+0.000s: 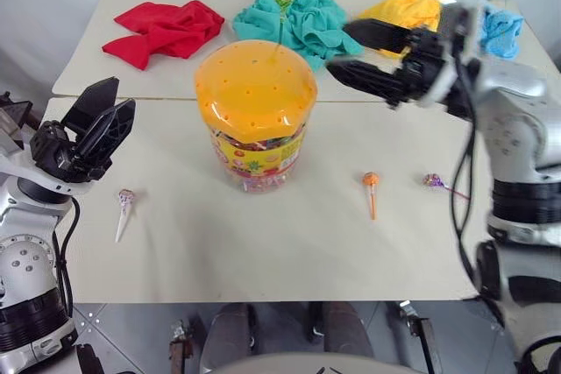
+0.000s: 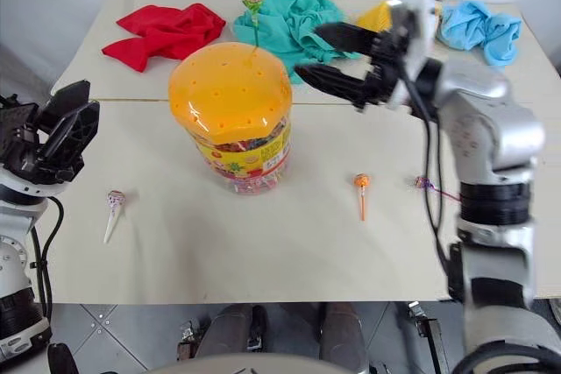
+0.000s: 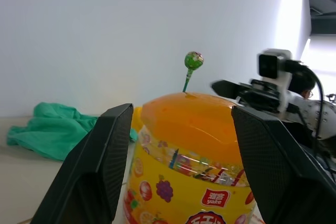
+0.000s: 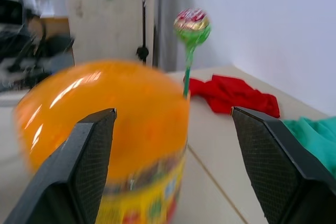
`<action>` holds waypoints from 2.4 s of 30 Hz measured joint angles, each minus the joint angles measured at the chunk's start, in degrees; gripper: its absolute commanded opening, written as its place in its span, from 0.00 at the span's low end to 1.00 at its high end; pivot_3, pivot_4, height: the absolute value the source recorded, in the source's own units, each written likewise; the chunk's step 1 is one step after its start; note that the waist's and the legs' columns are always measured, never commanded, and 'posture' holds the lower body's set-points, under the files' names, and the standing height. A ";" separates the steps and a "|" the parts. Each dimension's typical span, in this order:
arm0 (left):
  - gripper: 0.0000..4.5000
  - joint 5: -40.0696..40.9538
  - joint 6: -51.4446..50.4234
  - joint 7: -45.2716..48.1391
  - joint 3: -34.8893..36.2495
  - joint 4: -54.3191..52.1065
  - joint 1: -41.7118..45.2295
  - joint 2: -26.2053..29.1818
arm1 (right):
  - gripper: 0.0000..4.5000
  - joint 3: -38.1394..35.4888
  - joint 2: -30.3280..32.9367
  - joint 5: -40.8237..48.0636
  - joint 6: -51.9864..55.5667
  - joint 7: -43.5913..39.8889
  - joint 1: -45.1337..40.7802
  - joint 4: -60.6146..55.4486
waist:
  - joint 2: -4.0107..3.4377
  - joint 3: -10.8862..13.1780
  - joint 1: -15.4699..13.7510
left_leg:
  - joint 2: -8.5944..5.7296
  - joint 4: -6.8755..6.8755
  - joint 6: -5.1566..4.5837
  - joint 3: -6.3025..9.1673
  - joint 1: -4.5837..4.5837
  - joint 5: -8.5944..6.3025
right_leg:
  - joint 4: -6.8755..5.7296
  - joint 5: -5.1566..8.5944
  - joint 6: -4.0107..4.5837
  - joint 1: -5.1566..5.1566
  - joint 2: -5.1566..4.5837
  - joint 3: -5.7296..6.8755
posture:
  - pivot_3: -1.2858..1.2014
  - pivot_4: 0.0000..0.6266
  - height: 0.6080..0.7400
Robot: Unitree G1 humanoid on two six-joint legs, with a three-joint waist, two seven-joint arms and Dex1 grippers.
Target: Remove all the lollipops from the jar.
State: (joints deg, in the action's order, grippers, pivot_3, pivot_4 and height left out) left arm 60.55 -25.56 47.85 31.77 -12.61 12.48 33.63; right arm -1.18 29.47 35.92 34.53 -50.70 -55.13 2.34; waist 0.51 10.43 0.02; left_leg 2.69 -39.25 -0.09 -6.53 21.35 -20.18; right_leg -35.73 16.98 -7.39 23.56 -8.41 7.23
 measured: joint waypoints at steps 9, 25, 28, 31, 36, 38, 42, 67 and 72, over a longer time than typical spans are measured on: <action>0.71 -0.08 -0.02 -0.24 -1.15 -0.74 -0.49 0.00 | 0.81 2.98 -9.13 -3.63 2.20 4.34 -8.07 8.58 | 0.00 0.00 1.33 | 0.01 0.06 0.01 0.01 0.00 0.01 | -0.02 0.00 0.00 0.02 0.03 0.02 | 0.52 0.24 1.00; 0.71 -0.42 1.69 0.52 -1.38 -1.18 -1.03 -1.03 | 0.00 1.92 -13.71 -5.64 1.26 4.66 -11.87 14.72 | 0.00 0.00 1.84 | 0.02 0.08 0.01 -0.03 -0.01 0.01 | -0.02 0.00 0.00 0.04 0.04 -0.01 | 0.52 0.24 1.00; 0.71 -0.50 2.05 1.88 -1.53 -1.18 -0.56 -0.97 | 0.00 -0.93 -14.00 -4.09 -1.32 2.98 -11.90 15.33 | 0.00 0.00 1.83 | 0.02 0.10 0.01 -0.03 -0.01 0.01 | -0.02 0.00 0.00 0.04 0.04 0.00 | 0.52 0.24 1.00; 0.71 -1.38 1.94 5.78 -2.61 -1.19 -0.96 1.74 | 0.00 -5.69 -10.90 -0.90 -1.93 0.46 -12.50 16.02 | 0.00 0.00 1.54 | 0.01 0.08 0.01 0.00 0.04 0.01 | 0.00 0.00 0.00 0.04 0.04 0.02 | 0.52 0.24 1.00; 0.71 -2.79 1.82 13.03 -3.25 -1.71 -2.99 7.26 | 0.00 -6.03 4.86 -2.81 0.96 -4.97 -10.87 15.06 | 0.02 -0.01 1.51 | 0.02 0.14 0.01 -0.03 0.03 -0.04 | 0.11 0.00 0.00 0.05 0.05 0.02 | 0.52 0.24 1.00; 0.71 -4.18 1.88 16.44 -3.87 -2.54 -4.79 9.78 | 0.00 -2.89 14.35 -6.29 2.24 -9.75 -5.83 13.99 | 0.01 0.00 1.45 | 0.02 0.17 -0.01 -0.10 0.03 -0.09 | 0.17 0.00 0.00 0.06 0.05 -0.02 | 0.52 0.24 1.00; 0.71 -7.98 3.16 21.31 -6.44 -3.35 -6.83 11.95 | 0.00 2.01 25.25 -12.86 1.71 -15.19 4.82 11.71 | -0.07 0.04 1.72 | 0.06 0.18 -0.01 -0.38 -0.02 -0.09 | 0.19 0.00 0.00 0.14 0.05 -0.11 | 0.52 0.24 1.00; 0.71 -23.01 10.03 17.44 -12.01 0.69 -8.11 11.45 | 0.98 -13.54 22.03 -11.33 -24.82 -15.41 40.54 10.11 | -0.08 -0.01 1.42 | 0.11 0.05 0.02 -0.41 -0.17 -0.11 | 0.14 0.00 -0.01 0.03 0.07 -0.22 | 0.52 0.24 1.00; 0.71 -26.78 10.41 13.13 -11.08 0.84 -10.29 11.51 | 0.99 -10.59 16.86 -7.80 -25.91 -16.75 38.19 -2.81 | -0.08 -0.01 1.40 | 0.12 0.05 0.02 -0.37 -0.17 -0.11 | 0.12 0.00 0.00 0.03 0.07 -0.21 | 0.52 0.24 1.00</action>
State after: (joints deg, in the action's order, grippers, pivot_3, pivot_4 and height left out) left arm 33.77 -15.14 60.99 20.69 -11.77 2.19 45.14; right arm -11.76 46.33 28.12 8.62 -67.45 -16.94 -0.48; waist 0.43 10.42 1.41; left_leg 2.81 -39.20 -0.06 -6.90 21.18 -20.29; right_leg -35.61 16.98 -7.39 23.59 -8.34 7.01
